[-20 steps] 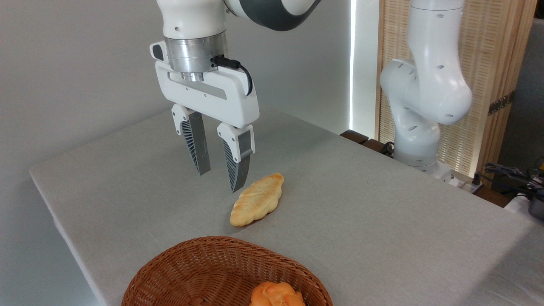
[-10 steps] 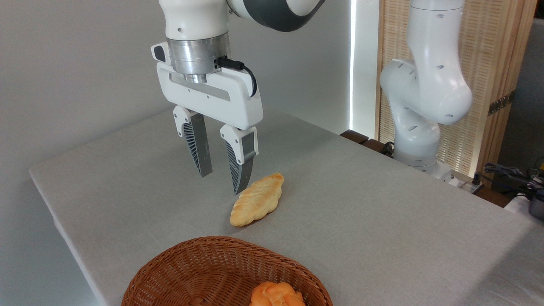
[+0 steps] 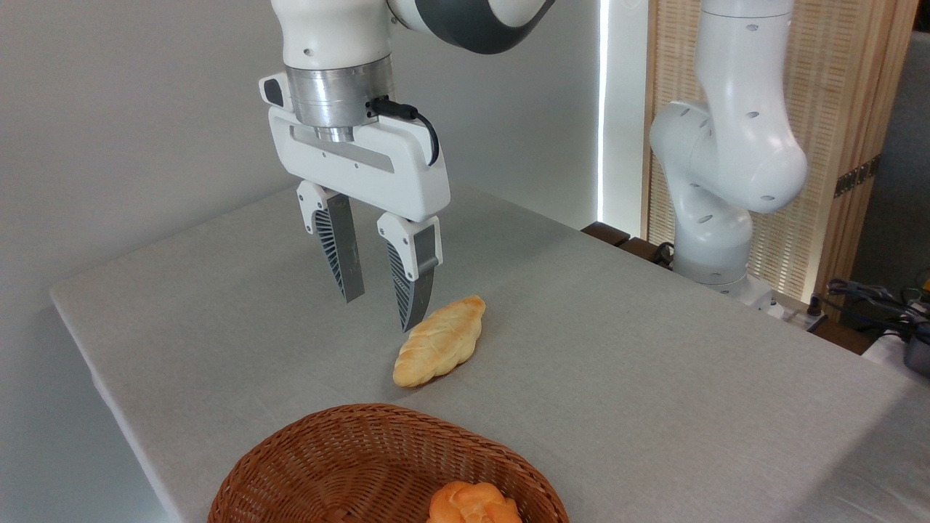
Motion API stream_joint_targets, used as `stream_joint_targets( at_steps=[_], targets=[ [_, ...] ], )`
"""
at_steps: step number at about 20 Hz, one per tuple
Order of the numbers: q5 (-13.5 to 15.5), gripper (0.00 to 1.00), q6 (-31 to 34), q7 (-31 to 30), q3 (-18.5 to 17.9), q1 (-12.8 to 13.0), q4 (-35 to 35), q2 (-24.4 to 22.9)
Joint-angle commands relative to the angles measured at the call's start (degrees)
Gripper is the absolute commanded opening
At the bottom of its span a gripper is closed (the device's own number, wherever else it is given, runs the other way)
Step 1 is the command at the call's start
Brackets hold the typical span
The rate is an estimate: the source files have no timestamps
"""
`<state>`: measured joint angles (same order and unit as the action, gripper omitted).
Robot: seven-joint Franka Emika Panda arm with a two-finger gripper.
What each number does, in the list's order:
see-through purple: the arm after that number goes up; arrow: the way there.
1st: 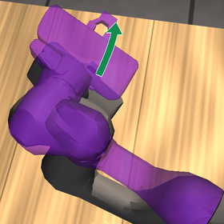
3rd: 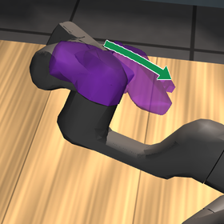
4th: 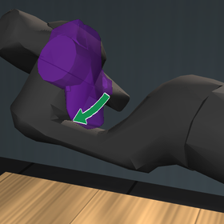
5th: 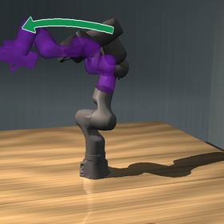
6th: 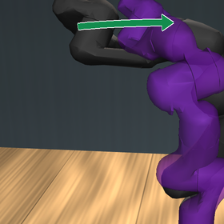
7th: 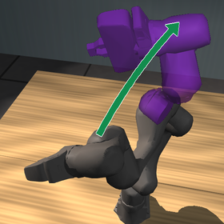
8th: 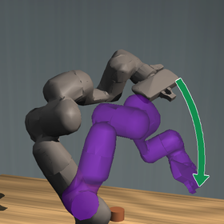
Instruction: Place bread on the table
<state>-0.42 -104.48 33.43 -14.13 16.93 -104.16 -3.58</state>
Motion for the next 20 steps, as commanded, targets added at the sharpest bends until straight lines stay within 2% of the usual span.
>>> stream_joint_targets(
  at_steps=[1,20],
  targets=[
    [0.2,1.00,1.8,0.5,-0.5,0.5,1.2,0.4],
    [-0.3,1.00,1.8,0.5,0.0,0.5,1.2,0.6]
  ],
)
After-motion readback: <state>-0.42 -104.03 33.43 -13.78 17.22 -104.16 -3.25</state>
